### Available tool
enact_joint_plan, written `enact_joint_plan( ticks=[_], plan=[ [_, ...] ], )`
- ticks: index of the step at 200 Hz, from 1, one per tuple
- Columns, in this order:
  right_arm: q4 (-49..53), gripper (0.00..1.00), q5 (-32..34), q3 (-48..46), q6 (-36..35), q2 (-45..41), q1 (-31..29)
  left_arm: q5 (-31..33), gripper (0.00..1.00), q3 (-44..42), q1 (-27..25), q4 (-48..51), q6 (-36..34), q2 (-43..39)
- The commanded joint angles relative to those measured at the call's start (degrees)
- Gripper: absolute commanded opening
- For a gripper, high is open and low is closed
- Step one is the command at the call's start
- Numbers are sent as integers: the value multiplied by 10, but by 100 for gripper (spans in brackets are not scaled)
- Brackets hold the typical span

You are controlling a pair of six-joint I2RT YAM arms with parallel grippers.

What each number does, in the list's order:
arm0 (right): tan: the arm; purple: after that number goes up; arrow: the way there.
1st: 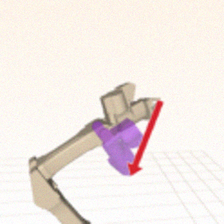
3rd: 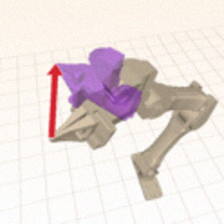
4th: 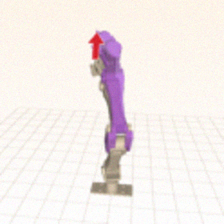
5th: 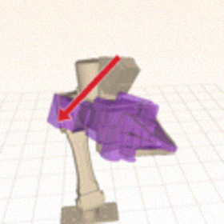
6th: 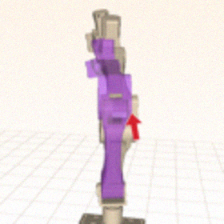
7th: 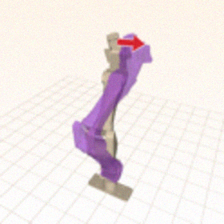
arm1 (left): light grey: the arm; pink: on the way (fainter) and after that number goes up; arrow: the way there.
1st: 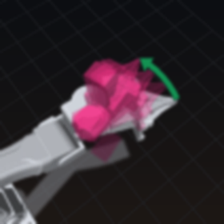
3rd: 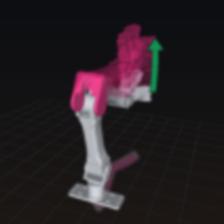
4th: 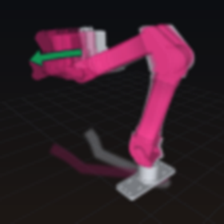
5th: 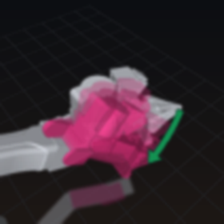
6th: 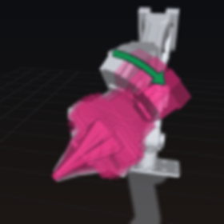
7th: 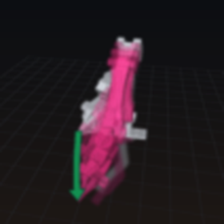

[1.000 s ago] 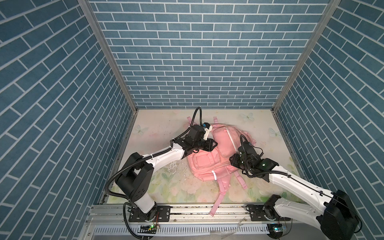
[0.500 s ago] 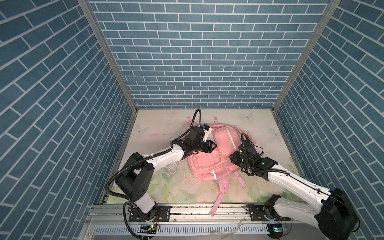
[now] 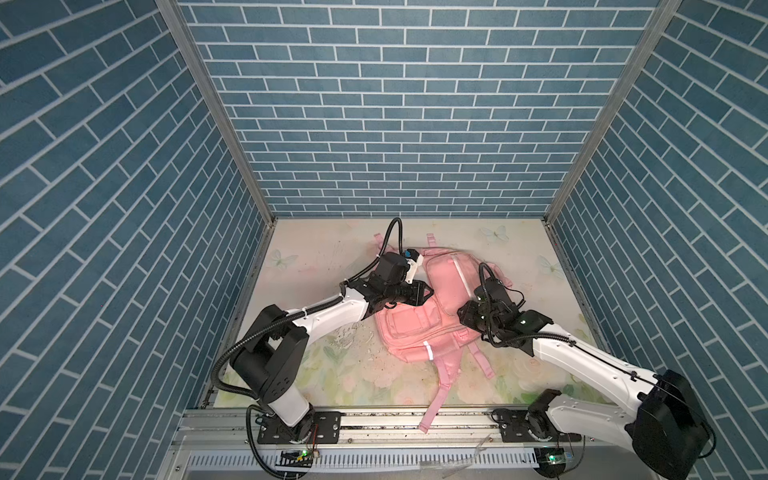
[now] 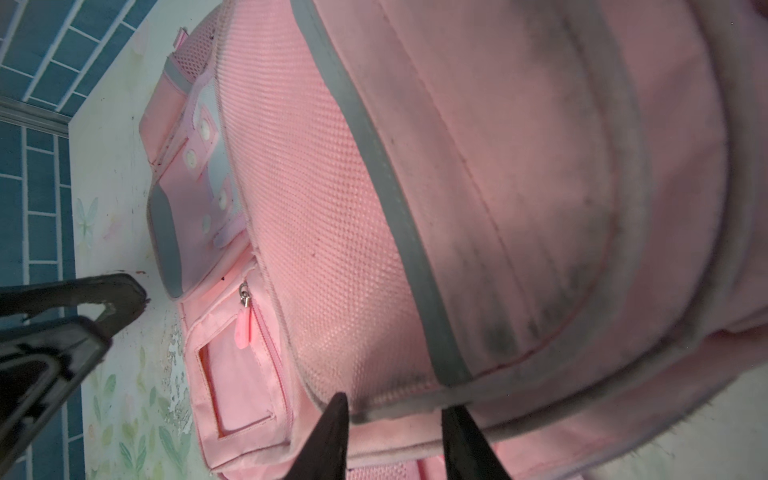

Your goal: Pack the student bag

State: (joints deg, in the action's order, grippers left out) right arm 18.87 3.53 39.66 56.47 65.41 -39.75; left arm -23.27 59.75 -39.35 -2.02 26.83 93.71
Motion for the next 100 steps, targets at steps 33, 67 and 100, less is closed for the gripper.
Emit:
enact_joint_plan(
  ticks=[33,67,100],
  plan=[
    [28,29,-13,2,-11,-32,-3,-3,44,9,3,-4,11,6],
    [33,28,-19,6,-12,-20,-3,-5,43,8,4,-6,13,8],
    [47,27,-25,16,-13,0,-2,-5,43,3,4,-6,14,6]
  ],
)
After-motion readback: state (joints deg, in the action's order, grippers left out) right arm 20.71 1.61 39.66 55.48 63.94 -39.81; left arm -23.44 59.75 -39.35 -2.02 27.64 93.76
